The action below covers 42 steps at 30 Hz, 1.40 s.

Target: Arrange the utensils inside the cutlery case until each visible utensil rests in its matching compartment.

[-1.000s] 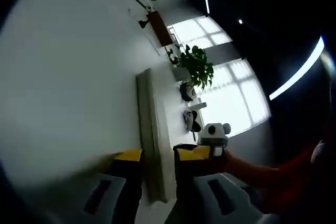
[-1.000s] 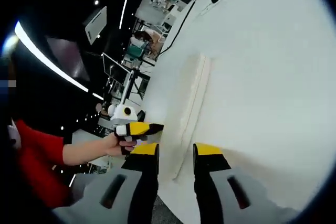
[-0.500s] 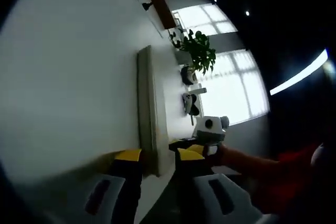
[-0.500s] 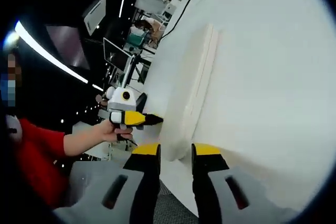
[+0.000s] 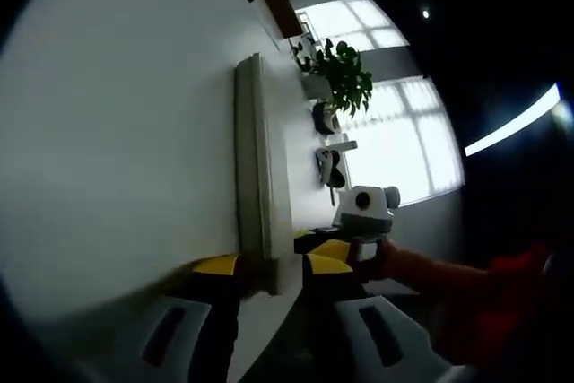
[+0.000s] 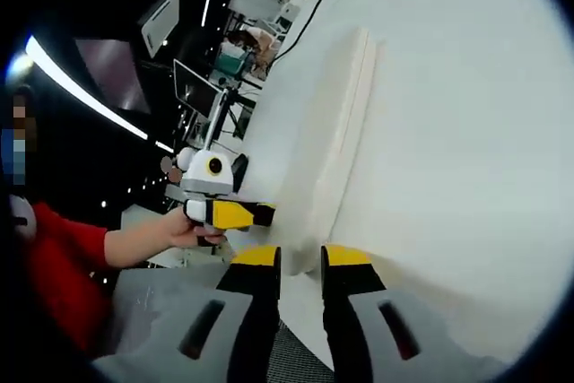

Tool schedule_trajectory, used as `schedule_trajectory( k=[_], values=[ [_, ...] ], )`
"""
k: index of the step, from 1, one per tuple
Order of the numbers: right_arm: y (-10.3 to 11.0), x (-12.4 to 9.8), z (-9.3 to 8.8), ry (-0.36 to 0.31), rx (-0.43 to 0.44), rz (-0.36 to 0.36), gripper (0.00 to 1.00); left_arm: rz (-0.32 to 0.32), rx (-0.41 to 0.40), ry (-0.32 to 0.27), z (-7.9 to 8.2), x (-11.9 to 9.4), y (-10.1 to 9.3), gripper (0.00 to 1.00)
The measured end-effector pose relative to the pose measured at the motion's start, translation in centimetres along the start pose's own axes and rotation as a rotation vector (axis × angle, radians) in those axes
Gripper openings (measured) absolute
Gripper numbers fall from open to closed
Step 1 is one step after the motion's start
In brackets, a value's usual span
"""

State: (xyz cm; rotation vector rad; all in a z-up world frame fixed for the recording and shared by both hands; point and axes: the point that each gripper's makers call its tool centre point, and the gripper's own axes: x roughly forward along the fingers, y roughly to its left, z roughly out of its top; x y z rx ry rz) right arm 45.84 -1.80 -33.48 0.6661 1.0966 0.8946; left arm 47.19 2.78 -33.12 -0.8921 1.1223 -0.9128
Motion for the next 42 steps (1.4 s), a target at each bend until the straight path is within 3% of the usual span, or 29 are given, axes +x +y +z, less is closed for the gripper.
schedule_trajectory(
  k=[7,9,13,14,20,26,42],
  values=[
    [-0.8,0.8,-0.5,0.028,-0.004,0.005,0.15,0.029,0.008,0.007,-0.3,0.9,0.5,0.23],
    [-0.9,0.9,-0.4,0.025,0.045,0.015,0.16,0.044,0.022,0.007,-0.3,0.9,0.9,0.19],
    [-0.8,0.9,-0.5,0.037,0.057,0.016,0.15,0.039,0.027,0.000,-0.3,0.8,0.8,0.18],
    [-0.6,0.8,-0.8,0.052,0.105,0.017,0.15,0.042,0.032,-0.001,-0.3,0.8,0.8,0.18],
    [-0.7,1.0,-0.7,0.105,0.084,0.023,0.14,0.050,0.082,-0.012,-0.3,0.8,1.0,0.16],
    [-0.4,1.1,-0.9,0.170,0.093,0.012,0.13,0.049,0.076,-0.015,-0.3,0.8,1.1,0.15],
    [-0.4,1.1,-1.1,0.161,0.101,0.006,0.13,0.045,0.061,-0.023,-0.3,0.9,1.2,0.13]
  ],
)
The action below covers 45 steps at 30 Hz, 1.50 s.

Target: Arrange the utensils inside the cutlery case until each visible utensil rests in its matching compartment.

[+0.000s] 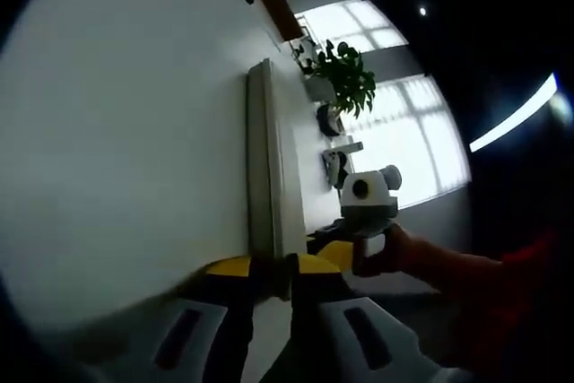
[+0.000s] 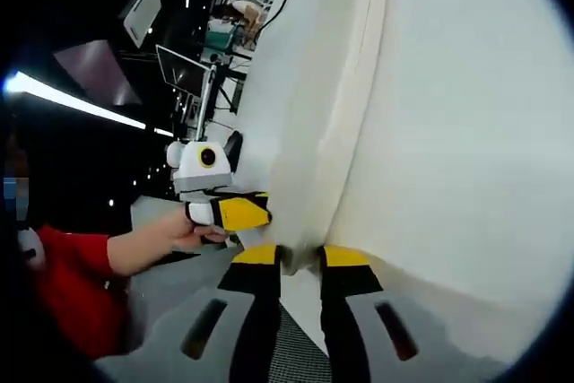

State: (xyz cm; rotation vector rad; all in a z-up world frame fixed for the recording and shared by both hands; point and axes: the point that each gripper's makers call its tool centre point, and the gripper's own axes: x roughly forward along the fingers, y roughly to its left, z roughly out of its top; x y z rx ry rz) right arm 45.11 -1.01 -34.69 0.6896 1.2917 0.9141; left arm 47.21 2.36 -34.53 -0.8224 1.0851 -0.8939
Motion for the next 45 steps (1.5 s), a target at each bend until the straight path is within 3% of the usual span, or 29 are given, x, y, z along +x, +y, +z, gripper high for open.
schedule_trajectory(
  k=[3,6,8,10,13,17,19,21,23,25,27,28,29,30,32,34,37,39,42,45],
  values=[
    [0.1,0.1,0.1,-0.044,0.044,0.004,0.13,0.006,0.018,-0.005,0.5,0.0,-0.1,0.16],
    [0.2,0.4,0.4,-0.078,0.065,0.004,0.14,0.003,-0.028,-0.012,0.9,-0.4,0.3,0.17],
    [0.4,0.8,0.5,-0.103,0.114,0.014,0.14,0.001,-0.102,-0.029,1.2,-0.6,0.4,0.17],
    [0.4,0.8,0.5,-0.103,0.094,0.009,0.14,-0.013,-0.091,-0.027,1.1,-0.8,0.7,0.17],
    [0.8,0.6,0.3,-0.110,0.093,-0.003,0.15,-0.055,-0.165,-0.036,1.2,-1.2,0.2,0.13],
    [1.4,0.2,-0.3,-0.113,0.230,0.069,0.10,-0.056,-0.267,-0.087,3.0,-2.0,0.4,0.14],
    [1.5,-0.4,-0.3,-0.104,0.252,0.111,0.05,-0.072,-0.233,-0.120,4.2,-2.7,-0.5,0.15],
    [1.5,-0.7,-0.7,-0.110,0.263,0.069,0.08,-0.076,-0.224,-0.118,4.4,-2.9,-0.9,0.17],
    [1.3,-0.8,-0.7,-0.095,0.213,0.044,0.07,-0.056,-0.224,-0.133,4.7,-2.9,-0.4,0.17],
    [2.6,-1.0,0.0,-0.132,0.193,0.068,0.05,-0.015,-0.229,-0.120,4.3,-2.8,0.3,0.17],
    [3.8,-0.9,0.0,-0.132,0.238,0.087,0.13,-0.010,-0.221,-0.083,3.8,-2.5,0.3,0.17],
    [4.1,-0.9,0.3,-0.155,0.221,0.082,0.18,-0.001,-0.214,-0.056,3.3,-2.4,0.3,0.18],
    [3.1,-0.8,1.3,-0.193,0.176,0.040,0.21,0.015,-0.168,-0.033,2.9,-2.2,0.3,0.19],
    [2.6,-0.7,1.4,-0.200,0.177,0.004,0.20,0.027,-0.149,-0.027,2.8,-2.1,0.4,0.22],
    [2.5,-0.1,0.7,-0.133,0.232,0.014,0.10,0.049,-0.154,-0.048,3.1,-2.2,0.6,0.24],
    [2.3,0.8,0.3,-0.121,0.260,0.017,0.03,0.048,-0.175,-0.063,3.2,-2.3,0.9,0.23],
    [3.1,2.2,0.4,-0.142,0.295,0.044,0.04,0.046,-0.163,-0.043,3.2,-2.5,0.9,0.23],
    [3.0,3.1,1.6,-0.175,0.294,0.072,0.03,0.086,-0.121,-0.071,4.3,-3.4,1.5,0.24],
    [3.4,4.5,2.7,-0.203,0.314,0.080,0.03,0.150,-0.062,-0.202,7.9,-5.5,2.3,0.23],
    [3.7,6.1,4.4,-0.250,0.336,0.088,0.03,0.163,-0.080,-0.262,9.9,-7.1,2.7,0.24]
  ],
)
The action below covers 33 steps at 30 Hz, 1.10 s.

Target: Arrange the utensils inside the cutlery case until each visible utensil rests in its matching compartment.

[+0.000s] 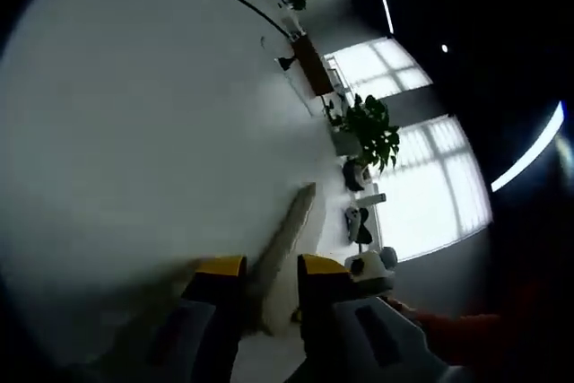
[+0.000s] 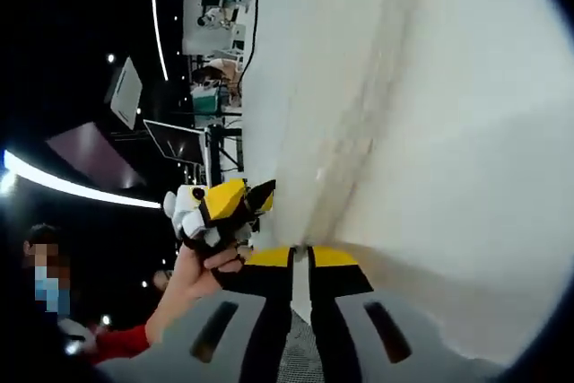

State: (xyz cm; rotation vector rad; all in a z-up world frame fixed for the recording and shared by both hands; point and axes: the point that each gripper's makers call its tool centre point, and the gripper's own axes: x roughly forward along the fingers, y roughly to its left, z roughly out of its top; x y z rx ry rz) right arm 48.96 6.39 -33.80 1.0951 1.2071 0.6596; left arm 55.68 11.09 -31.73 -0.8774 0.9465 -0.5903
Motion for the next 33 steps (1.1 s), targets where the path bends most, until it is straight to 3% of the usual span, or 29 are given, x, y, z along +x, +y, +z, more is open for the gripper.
schedule_trajectory(
  k=[2,3,5,7,9,10,11,13,14,17,18,19,21,23,26,27,28,29,30,31,32,33],
  values=[
    [0.4,1.0,0.9,-0.037,-0.086,-0.009,0.04,0.009,-0.021,-0.037,1.4,-0.6,0.7,0.25],
    [0.7,1.3,0.9,-0.025,-0.139,-0.005,0.04,0.007,-0.034,-0.043,1.7,-0.7,0.9,0.24],
    [1.8,1.4,0.4,0.005,-0.150,0.036,0.08,0.013,-0.037,-0.068,2.4,-1.1,1.4,0.25],
    [2.6,0.7,-0.1,0.016,-0.174,0.047,0.14,0.030,-0.012,-0.104,3.0,-1.5,1.7,0.24],
    [2.1,-0.8,-0.1,0.017,-0.266,0.003,0.13,0.027,0.017,-0.127,2.9,-1.9,1.0,0.25],
    [1.4,-1.8,0.1,0.022,-0.331,-0.051,0.12,0.020,0.025,-0.115,2.5,-1.8,0.8,0.25],
    [0.4,-3.3,0.5,0.039,-0.475,-0.143,0.11,0.021,0.031,-0.084,1.8,-1.6,0.8,0.26],
    [-0.7,-5.3,1.3,0.060,-0.662,-0.260,0.10,0.051,0.070,-0.031,0.0,-1.5,1.2,0.28],
    [-1.5,-6.9,1.8,0.078,-0.768,-0.351,0.12,0.057,0.090,-0.017,-0.5,-1.4,1.3,0.30],
    [-2.5,-9.8,4.7,0.026,-0.955,-0.498,0.24,0.080,0.145,-0.018,-2.0,-1.3,1.2,0.40],
    [-2.7,-10.5,5.1,0.031,-0.982,-0.522,0.28,0.085,0.172,-0.021,-2.0,-1.4,1.2,0.49],
    [-2.8,-11.4,5.7,0.037,-1.030,-0.559,0.32,0.073,0.282,-0.029,-2.1,-1.6,0.6,0.54],
    [-3.0,-12.8,7.4,0.028,-1.169,-0.633,0.50,0.158,0.534,-0.001,-2.5,-2.5,0.9,0.71],
    [-3.2,-13.6,7.9,0.047,-1.222,-0.657,0.55,0.162,0.691,-0.004,-2.9,-3.0,0.0,0.79],
    [-3.9,-13.8,9.2,0.044,-1.244,-0.679,0.64,0.186,0.841,-0.046,-2.5,-3.0,-1.1,0.80],
    [-4.2,-13.9,9.9,0.043,-1.269,-0.703,0.68,0.215,0.896,-0.044,-2.5,-2.9,-1.1,0.79],
    [-4.4,-13.8,10.7,0.061,-1.314,-0.712,0.71,0.296,1.023,-0.042,-1.9,-2.9,-0.7,0.77],
    [-4.4,-13.6,11.1,0.070,-1.340,-0.708,0.71,0.322,1.098,-0.028,-1.9,-2.6,-0.6,0.74],
    [-4.6,-13.2,11.7,0.082,-1.347,-0.698,0.69,0.318,1.159,0.040,-2.9,-1.8,-0.2,0.71],
    [-4.5,-12.9,12.0,0.090,-1.356,-0.683,0.69,0.304,1.150,0.072,-3.6,-1.4,0.0,0.68],
    [-4.4,-12.2,12.2,0.113,-1.357,-0.629,0.71,0.291,1.087,0.113,-4.3,-0.8,0.7,0.66],
    [-4.4,-12.1,12.7,0.111,-1.336,-0.628,0.72,0.317,1.044,0.145,-4.6,-0.7,1.3,0.66]
  ],
)
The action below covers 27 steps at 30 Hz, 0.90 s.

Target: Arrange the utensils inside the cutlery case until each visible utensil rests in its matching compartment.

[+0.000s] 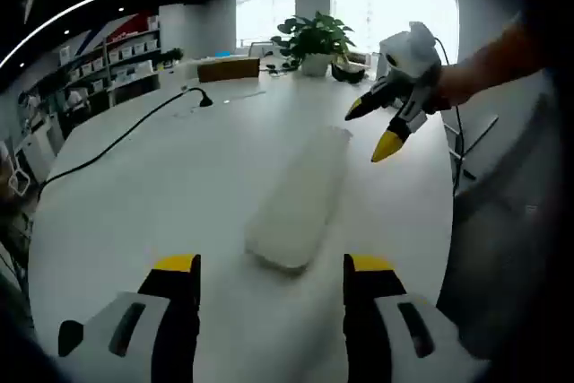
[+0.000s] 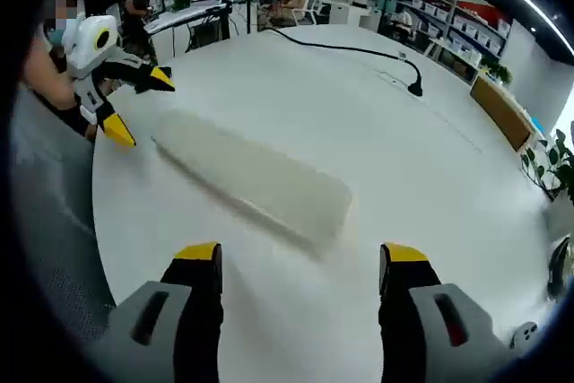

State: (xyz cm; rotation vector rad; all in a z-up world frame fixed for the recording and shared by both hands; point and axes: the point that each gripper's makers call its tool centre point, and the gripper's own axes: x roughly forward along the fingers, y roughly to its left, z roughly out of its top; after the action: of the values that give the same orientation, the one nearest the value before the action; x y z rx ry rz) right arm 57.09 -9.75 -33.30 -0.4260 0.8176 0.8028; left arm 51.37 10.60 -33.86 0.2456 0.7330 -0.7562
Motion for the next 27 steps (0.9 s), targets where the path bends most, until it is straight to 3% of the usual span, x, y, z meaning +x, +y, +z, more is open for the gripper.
schedule_trajectory(
  k=[4,8,10,15,17,19,27],
  values=[
    [-0.1,1.1,0.9,-0.022,-0.028,0.057,0.68,0.040,0.030,-0.019,1.0,0.4,1.0,0.62],
    [0.3,1.7,1.0,-0.007,-0.007,0.097,0.66,0.023,0.061,0.002,0.9,1.1,1.3,0.40],
    [0.8,1.8,1.6,-0.034,-0.040,0.112,0.66,0.006,0.052,0.003,1.0,1.1,1.3,0.42],
    [1.2,2.7,1.2,0.002,-0.045,0.135,0.59,0.013,0.059,0.007,1.2,1.3,2.4,0.45],
    [0.8,2.6,1.1,0.018,-0.021,0.113,0.50,0.005,0.055,0.013,1.4,1.4,2.9,0.41],
    [1.2,2.5,1.2,0.022,0.011,0.087,0.49,-0.017,0.051,0.032,1.6,1.7,3.1,0.31],
    [3.5,2.8,1.9,0.002,0.026,0.059,0.44,0.000,0.086,0.071,0.6,1.8,5.4,0.31]
  ],
)
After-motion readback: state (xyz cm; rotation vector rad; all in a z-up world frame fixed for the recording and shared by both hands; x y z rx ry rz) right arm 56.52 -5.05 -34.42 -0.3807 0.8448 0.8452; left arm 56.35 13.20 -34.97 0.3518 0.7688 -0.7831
